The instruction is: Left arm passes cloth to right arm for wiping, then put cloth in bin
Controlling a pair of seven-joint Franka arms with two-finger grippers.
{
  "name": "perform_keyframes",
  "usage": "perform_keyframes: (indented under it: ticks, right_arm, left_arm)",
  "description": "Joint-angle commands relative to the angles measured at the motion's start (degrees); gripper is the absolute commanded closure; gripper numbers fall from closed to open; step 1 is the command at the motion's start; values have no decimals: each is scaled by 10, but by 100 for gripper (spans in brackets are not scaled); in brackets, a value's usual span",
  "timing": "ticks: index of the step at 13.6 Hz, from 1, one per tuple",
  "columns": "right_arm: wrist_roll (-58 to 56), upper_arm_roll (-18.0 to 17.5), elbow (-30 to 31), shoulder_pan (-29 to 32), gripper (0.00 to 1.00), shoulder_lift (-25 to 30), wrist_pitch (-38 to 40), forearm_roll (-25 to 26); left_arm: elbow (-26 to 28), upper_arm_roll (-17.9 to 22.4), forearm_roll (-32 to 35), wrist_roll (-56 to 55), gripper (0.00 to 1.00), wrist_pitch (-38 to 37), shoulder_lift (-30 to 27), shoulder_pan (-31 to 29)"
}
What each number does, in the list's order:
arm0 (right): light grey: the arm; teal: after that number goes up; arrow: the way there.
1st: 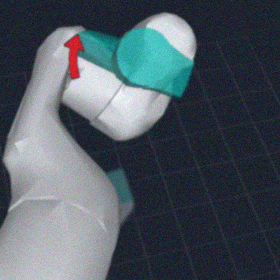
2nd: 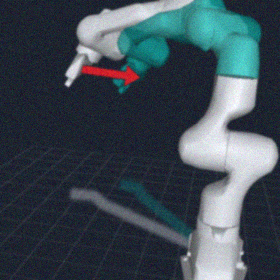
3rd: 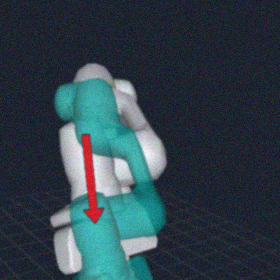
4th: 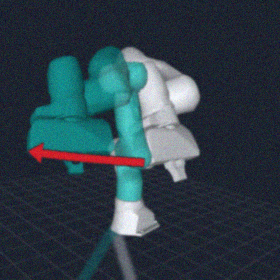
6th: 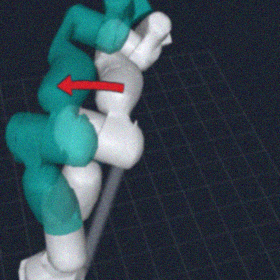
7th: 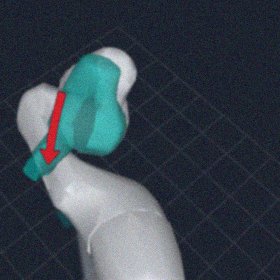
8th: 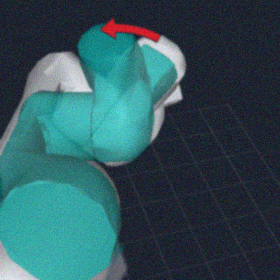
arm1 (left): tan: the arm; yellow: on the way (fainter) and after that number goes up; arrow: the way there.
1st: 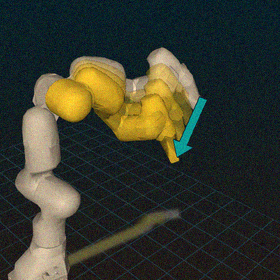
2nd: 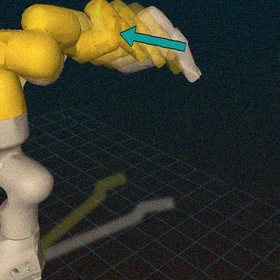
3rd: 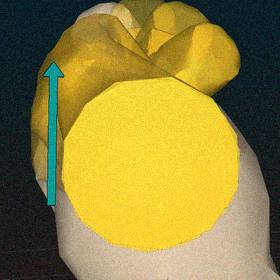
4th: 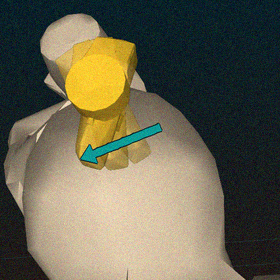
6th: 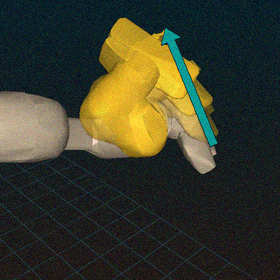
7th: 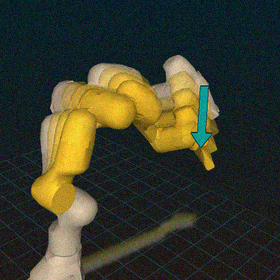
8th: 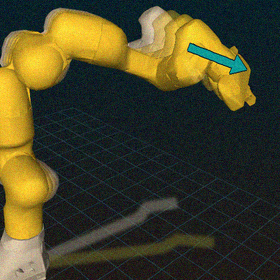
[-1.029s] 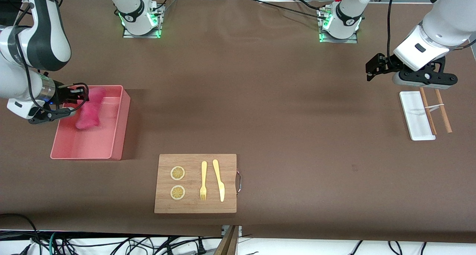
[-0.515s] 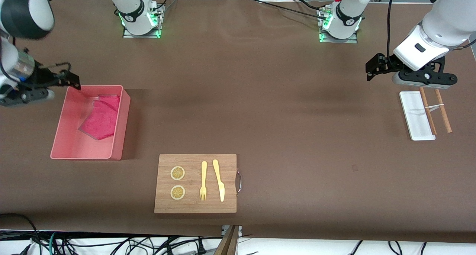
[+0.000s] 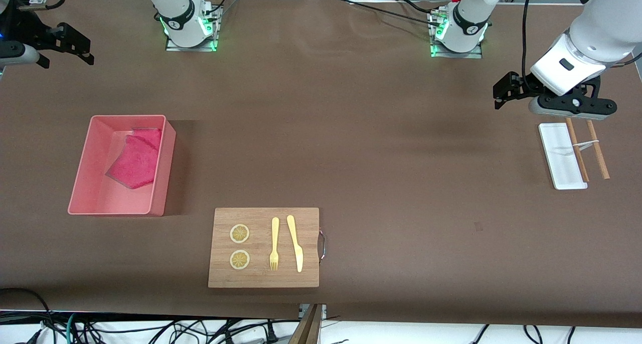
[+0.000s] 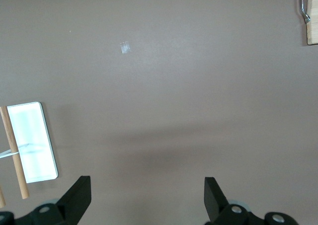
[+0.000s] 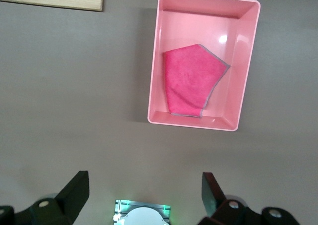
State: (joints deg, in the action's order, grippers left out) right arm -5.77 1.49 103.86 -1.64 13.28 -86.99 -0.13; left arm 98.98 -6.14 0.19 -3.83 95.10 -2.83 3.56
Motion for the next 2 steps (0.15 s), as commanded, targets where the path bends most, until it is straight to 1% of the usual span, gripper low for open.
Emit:
perform_keyframes:
  ticks: [1, 2]
  right_arm:
    - [3, 0, -12, 1, 0, -14, 8, -25]
    - [2, 0, -12, 1, 0, -14, 9, -25]
  left_arm:
    - [-5, 0, -4, 6, 0, -11, -5, 0]
    - [-5, 0, -4, 6, 0, -11, -5, 1]
